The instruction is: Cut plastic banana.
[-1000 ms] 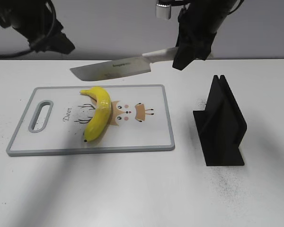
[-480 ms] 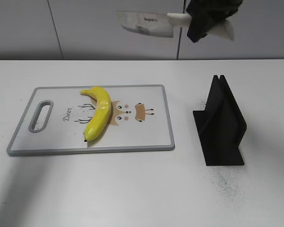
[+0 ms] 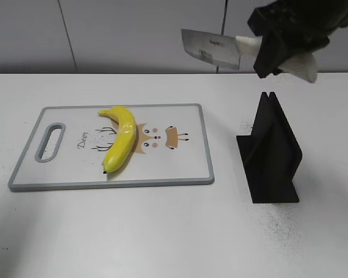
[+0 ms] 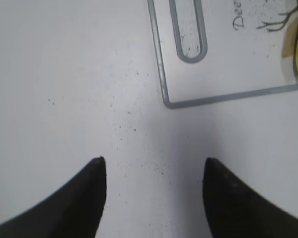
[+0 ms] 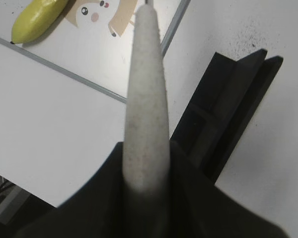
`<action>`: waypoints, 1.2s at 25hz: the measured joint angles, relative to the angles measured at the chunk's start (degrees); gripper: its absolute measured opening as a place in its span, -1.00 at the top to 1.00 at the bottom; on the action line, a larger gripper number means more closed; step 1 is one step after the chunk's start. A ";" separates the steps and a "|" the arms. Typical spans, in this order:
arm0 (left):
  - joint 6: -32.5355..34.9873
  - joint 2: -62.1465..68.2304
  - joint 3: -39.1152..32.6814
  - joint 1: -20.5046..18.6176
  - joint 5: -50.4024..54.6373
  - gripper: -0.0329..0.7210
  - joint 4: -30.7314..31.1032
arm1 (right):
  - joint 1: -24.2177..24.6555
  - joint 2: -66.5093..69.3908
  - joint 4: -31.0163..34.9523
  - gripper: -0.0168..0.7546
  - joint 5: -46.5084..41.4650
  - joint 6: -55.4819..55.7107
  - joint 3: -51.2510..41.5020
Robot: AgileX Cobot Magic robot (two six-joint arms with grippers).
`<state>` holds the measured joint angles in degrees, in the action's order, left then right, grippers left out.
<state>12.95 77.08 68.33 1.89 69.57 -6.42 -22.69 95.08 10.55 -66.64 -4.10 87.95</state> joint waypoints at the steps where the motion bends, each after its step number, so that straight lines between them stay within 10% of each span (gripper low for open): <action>1: -0.02 -1.28 -1.82 0.00 0.10 -0.62 0.00 | 0.00 -1.74 0.00 0.53 1.86 1.11 -3.02; 12: -0.29 -24.67 -16.97 -0.05 -1.17 -0.61 0.11 | 0.00 -17.19 -4.82 0.53 19.23 16.26 -24.81; 30: -1.00 -63.11 -40.01 -0.05 -4.50 -0.59 2.39 | 0.00 -19.45 -10.11 0.53 25.38 23.61 -34.55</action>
<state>11.96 13.98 28.32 1.84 65.07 -4.03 -22.69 75.63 0.44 -41.26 19.51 53.40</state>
